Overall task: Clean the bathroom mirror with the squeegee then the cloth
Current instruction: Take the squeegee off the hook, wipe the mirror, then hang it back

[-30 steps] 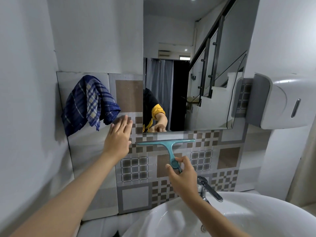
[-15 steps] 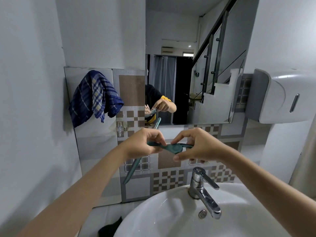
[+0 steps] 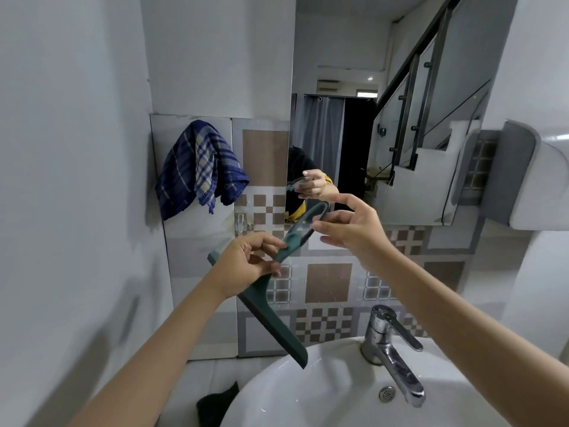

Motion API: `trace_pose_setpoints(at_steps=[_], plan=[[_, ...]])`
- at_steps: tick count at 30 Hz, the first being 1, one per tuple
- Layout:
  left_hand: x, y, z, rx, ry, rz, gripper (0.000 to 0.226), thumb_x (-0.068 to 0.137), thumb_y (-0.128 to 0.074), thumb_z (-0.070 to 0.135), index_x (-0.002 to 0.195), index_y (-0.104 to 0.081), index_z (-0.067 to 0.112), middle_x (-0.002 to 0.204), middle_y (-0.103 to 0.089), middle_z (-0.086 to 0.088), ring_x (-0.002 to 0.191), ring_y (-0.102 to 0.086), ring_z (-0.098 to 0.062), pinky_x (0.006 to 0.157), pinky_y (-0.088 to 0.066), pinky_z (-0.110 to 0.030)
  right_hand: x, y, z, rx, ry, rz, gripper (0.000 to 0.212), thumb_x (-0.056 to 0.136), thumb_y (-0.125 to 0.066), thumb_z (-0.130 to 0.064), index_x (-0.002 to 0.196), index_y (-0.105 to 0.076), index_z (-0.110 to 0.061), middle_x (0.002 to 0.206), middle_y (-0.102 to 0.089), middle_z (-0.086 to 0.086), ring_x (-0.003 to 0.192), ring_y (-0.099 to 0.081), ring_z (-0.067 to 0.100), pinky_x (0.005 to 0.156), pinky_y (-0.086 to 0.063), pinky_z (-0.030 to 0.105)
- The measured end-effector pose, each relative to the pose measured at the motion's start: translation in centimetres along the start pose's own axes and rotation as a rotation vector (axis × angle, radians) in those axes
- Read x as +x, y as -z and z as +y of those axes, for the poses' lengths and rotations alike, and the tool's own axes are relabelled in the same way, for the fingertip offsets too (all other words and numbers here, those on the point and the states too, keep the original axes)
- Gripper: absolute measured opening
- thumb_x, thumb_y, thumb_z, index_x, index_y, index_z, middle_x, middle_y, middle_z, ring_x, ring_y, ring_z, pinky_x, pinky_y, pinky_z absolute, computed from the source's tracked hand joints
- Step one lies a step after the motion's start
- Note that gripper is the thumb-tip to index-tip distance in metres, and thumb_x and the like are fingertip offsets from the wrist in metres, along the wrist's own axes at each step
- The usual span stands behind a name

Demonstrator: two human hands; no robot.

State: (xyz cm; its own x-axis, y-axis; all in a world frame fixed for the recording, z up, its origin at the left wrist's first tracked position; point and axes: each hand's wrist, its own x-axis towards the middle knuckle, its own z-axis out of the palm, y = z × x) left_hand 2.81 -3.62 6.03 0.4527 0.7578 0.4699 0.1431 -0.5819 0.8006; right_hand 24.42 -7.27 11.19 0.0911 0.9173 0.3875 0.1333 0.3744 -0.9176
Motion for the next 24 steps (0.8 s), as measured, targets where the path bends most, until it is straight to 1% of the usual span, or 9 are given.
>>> trace_pose_setpoints(at_steps=[2,6,9,10,12,14,18,21,24], plan=[[-0.4,0.3,-1.0,0.028,0.007,0.046,0.042,0.075,-0.068,-0.008,0.104,-0.065,0.022,0.091,-0.065,0.000,0.076,-0.070,-0.024,0.078,-0.059,-0.040,1.2,-2.1,1.1,0.068,0.011,-0.008,0.054,0.074,-0.075,0.007,0.123,-0.055,-0.007,0.086,-0.073,0.010,0.076,-0.072,0.018,0.063,-0.060,0.030],[-1.3,1.2,-3.4,0.090,0.054,0.187,0.048,0.072,-0.075,0.001,0.101,-0.061,0.037,0.088,-0.064,0.006,0.073,-0.069,-0.023,0.076,-0.059,-0.044,3.9,-6.0,2.8,0.030,0.037,-0.086,0.052,0.075,-0.075,0.007,0.121,-0.057,-0.009,0.091,-0.073,0.010,0.085,-0.072,0.023,0.072,-0.061,0.038],[-1.6,2.2,-5.1,0.074,0.096,0.291,0.046,0.073,-0.076,0.005,0.103,-0.061,0.036,0.091,-0.066,0.003,0.074,-0.069,-0.022,0.074,-0.059,-0.043,5.9,-8.3,3.8,-0.052,0.059,-0.105,0.052,0.075,-0.076,0.006,0.122,-0.058,-0.006,0.083,-0.069,0.004,0.074,-0.070,0.016,0.067,-0.060,0.030],[-1.5,2.4,-5.5,0.080,0.108,0.318,0.045,0.074,-0.075,0.006,0.103,-0.060,0.037,0.091,-0.067,0.002,0.073,-0.070,-0.021,0.074,-0.059,-0.040,6.5,-9.0,4.1,-0.075,0.065,-0.108,0.052,0.074,-0.076,0.005,0.122,-0.059,-0.005,0.080,-0.066,0.003,0.073,-0.069,0.017,0.067,-0.060,0.031],[-1.3,2.6,-6.4,0.096,0.116,0.359,0.043,0.075,-0.074,0.006,0.103,-0.060,0.036,0.091,-0.067,0.002,0.075,-0.069,-0.020,0.073,-0.058,-0.034,7.6,-9.9,4.7,-0.101,0.056,-0.121,0.053,0.074,-0.077,0.004,0.123,-0.060,-0.005,0.079,-0.062,0.004,0.079,-0.069,0.024,0.076,-0.060,0.040],[-1.1,2.7,-7.2,0.105,0.121,0.384,0.042,0.076,-0.073,0.007,0.106,-0.061,0.034,0.092,-0.067,0.003,0.078,-0.069,-0.020,0.072,-0.058,-0.030,8.4,-10.6,5.2,-0.118,0.032,-0.140,0.053,0.075,-0.076,0.003,0.124,-0.059,-0.006,0.079,-0.061,0.005,0.082,-0.068,0.027,0.081,-0.059,0.046],[-1.0,2.6,-8.9,0.115,0.152,0.418,0.040,0.079,-0.071,0.007,0.102,-0.059,0.038,0.090,-0.066,0.008,0.078,-0.068,-0.017,0.064,-0.054,-0.020,9.3,-11.5,6.5,-0.190,0.046,-0.175,0.053,0.076,-0.076,0.004,0.125,-0.060,-0.007,0.079,-0.059,0.005,0.081,-0.064,0.027,0.083,-0.058,0.050],[-1.2,2.4,-9.9,0.112,0.172,0.415,0.038,0.078,-0.072,0.006,0.103,-0.060,0.032,0.088,-0.067,0.008,0.078,-0.067,-0.016,0.068,-0.053,-0.018,9.5,-11.9,7.7,-0.226,0.038,-0.186,0.053,0.074,-0.076,0.005,0.124,-0.061,-0.008,0.077,-0.056,0.002,0.079,-0.062,0.026,0.082,-0.058,0.051],[-1.6,2.0,-10.9,0.119,0.188,0.400,0.038,0.077,-0.072,0.005,0.101,-0.060,0.033,0.087,-0.068,0.009,0.079,-0.067,-0.011,0.070,-0.054,-0.020,9.1,-12.0,8.7,-0.241,0.016,-0.196,0.055,0.075,-0.076,0.004,0.126,-0.059,-0.007,0.077,-0.055,0.001,0.077,-0.060,0.024,0.078,-0.058,0.052]])
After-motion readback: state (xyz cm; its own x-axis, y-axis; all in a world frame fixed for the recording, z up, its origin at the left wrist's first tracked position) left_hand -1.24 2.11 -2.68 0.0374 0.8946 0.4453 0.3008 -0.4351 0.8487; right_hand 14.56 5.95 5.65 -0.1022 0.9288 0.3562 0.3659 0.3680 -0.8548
